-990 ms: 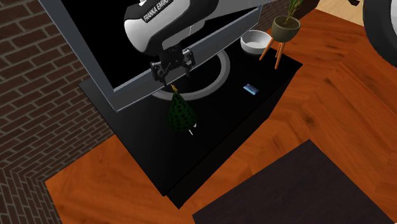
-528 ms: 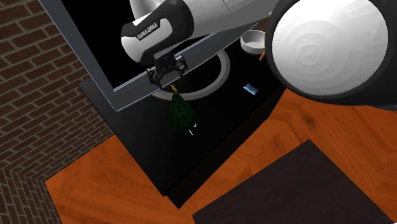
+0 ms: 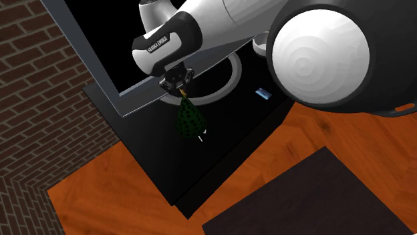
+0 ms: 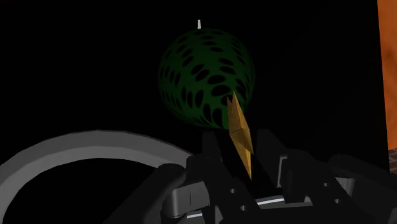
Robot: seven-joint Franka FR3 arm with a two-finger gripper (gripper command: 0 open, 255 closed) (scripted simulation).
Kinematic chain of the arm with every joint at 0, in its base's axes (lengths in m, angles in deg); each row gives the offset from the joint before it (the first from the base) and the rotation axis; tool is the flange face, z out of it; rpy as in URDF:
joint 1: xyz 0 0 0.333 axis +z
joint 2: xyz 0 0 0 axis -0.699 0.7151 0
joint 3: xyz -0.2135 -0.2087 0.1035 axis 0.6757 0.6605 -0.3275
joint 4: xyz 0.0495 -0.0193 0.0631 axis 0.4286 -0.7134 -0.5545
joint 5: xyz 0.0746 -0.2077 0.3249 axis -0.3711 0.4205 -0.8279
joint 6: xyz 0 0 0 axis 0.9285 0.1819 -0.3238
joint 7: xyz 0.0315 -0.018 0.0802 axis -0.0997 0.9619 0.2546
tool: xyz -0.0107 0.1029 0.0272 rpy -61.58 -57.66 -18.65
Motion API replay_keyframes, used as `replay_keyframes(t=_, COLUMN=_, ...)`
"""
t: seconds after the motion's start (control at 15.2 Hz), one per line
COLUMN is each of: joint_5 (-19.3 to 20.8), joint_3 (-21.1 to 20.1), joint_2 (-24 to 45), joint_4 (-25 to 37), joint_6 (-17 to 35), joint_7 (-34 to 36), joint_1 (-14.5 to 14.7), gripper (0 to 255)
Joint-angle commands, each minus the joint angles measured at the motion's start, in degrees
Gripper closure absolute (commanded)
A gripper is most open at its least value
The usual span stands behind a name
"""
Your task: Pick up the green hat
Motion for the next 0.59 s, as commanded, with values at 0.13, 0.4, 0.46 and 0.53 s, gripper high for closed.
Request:
replay_keyframes(t=0.13, joint_5=0.01, joint_3=0.01, joint_2=0.03, joint_4=-0.03, joint_6=0.08, joint_7=0.0, joint_1=-0.01, gripper=255)
replay_keyframes(t=0.4, joint_5=0.01, joint_3=0.01, joint_2=0.05, joint_4=-0.01, joint_6=0.07, joint_7=0.0, joint_1=-0.01, gripper=255)
replay_keyframes(t=0.46, joint_5=0.0, joint_3=0.0, joint_2=0.18, joint_4=0.27, joint_6=-0.08, joint_7=0.04, joint_1=0.06, gripper=255)
replay_keyframes(t=0.53, joint_5=-0.05, joint_3=-0.05, joint_2=-0.32, joint_4=0.23, joint_6=-0.54, joint_7=-0.01, joint_1=0.04, gripper=255)
